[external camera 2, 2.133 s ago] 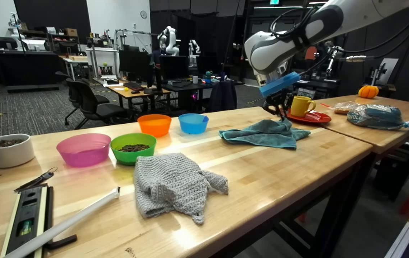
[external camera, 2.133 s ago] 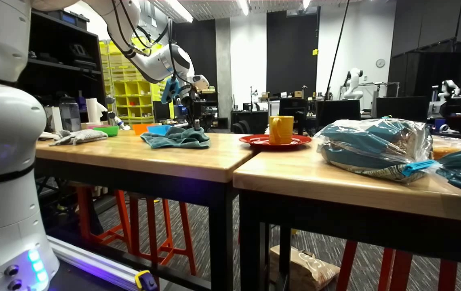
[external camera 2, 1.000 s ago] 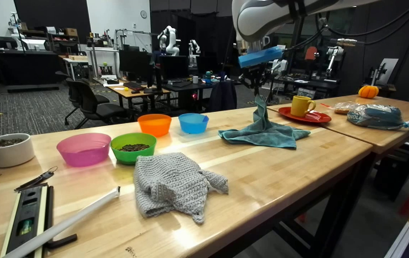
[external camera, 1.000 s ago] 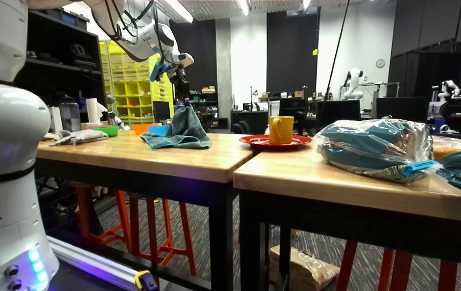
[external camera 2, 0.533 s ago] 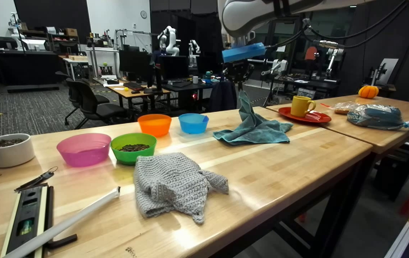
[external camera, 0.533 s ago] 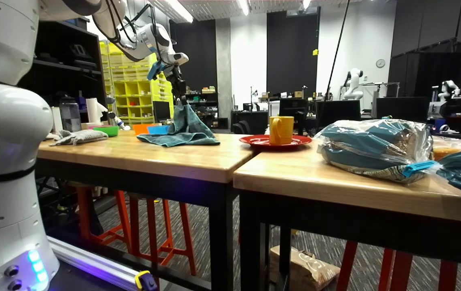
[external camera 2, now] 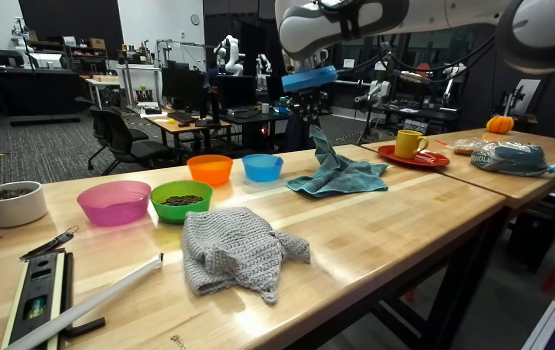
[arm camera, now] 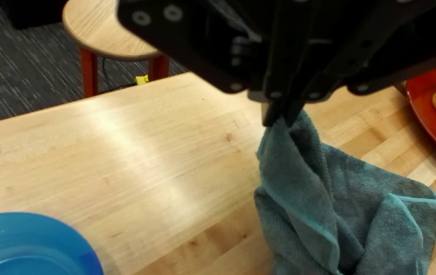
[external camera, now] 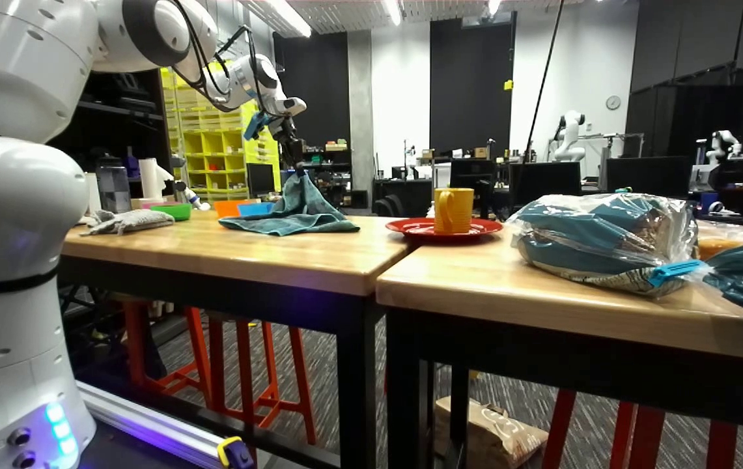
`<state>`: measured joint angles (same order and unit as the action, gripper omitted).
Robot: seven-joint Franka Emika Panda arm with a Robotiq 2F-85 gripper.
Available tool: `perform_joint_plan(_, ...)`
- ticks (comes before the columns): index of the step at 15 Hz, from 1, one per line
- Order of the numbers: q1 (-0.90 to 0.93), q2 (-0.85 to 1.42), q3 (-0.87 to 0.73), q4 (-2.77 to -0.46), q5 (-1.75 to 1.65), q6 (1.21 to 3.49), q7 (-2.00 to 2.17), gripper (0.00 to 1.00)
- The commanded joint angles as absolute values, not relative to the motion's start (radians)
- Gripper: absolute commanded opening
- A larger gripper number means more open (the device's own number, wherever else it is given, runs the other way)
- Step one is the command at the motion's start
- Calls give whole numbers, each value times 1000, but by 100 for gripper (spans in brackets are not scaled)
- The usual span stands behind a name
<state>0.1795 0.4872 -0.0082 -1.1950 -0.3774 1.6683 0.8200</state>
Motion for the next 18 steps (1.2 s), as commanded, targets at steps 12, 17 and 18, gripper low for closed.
perform_joint_plan(12,138,448,-32,-1201,-342,1524,837,100)
perform_joint_plan(17,94,370,-29,-1363,-317,1519,807,100)
perform_joint_plan(18,85,350,-29,-1403,-311,1521,802,100)
